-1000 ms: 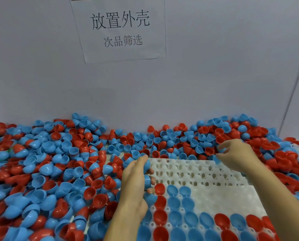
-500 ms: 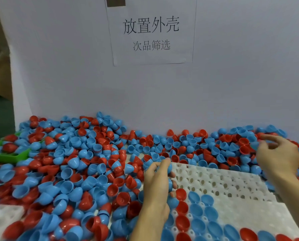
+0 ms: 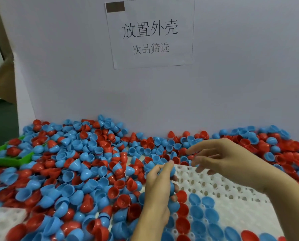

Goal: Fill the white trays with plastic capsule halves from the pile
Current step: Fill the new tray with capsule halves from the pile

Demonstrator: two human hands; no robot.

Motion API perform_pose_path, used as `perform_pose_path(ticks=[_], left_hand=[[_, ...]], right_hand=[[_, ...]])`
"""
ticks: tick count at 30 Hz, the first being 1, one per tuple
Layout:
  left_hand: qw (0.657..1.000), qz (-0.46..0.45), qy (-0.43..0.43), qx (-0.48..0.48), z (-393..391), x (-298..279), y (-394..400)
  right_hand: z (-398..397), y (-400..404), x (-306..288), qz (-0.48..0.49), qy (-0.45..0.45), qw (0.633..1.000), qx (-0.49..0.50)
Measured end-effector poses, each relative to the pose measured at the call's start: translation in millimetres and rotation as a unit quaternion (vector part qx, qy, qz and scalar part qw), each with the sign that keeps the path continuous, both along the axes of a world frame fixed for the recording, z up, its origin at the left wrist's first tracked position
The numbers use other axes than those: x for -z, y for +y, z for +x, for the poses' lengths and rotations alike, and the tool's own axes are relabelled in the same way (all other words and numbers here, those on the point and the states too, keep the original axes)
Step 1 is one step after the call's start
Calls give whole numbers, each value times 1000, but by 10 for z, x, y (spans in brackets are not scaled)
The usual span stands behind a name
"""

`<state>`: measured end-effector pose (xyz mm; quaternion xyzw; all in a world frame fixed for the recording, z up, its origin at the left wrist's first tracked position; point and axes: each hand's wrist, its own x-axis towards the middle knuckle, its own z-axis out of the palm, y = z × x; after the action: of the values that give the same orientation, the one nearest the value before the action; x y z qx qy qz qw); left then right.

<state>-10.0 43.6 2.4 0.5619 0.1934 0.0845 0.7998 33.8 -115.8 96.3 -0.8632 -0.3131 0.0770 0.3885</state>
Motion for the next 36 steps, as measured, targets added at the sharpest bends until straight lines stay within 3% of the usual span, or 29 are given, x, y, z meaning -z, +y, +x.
perform_pose_path(ticks=[3,7,13,19,24,32,36], left_hand=[[998,-1,-11,58,-10,-10,-16],[991,-9,-23,133,-49,-35,-57],[984,14,-46,169,-75,-62,-108],[986,5,-65,156,-86,-69,-141],[988,13,-60,142,-81,-71,-152],[983,64,-80,151,-70,-51,-101],[985,38,-81,146,-72,-63,-85]], right_hand=[[-33,-102,179,16,-14,999,45],[-102,-96,344,68,23,997,13],[-105,10,426,155,-67,984,62],[-111,-38,416,112,-22,993,4],[-100,67,476,122,-87,988,42],[-118,114,519,116,-125,985,14],[-124,99,489,198,-93,975,38]])
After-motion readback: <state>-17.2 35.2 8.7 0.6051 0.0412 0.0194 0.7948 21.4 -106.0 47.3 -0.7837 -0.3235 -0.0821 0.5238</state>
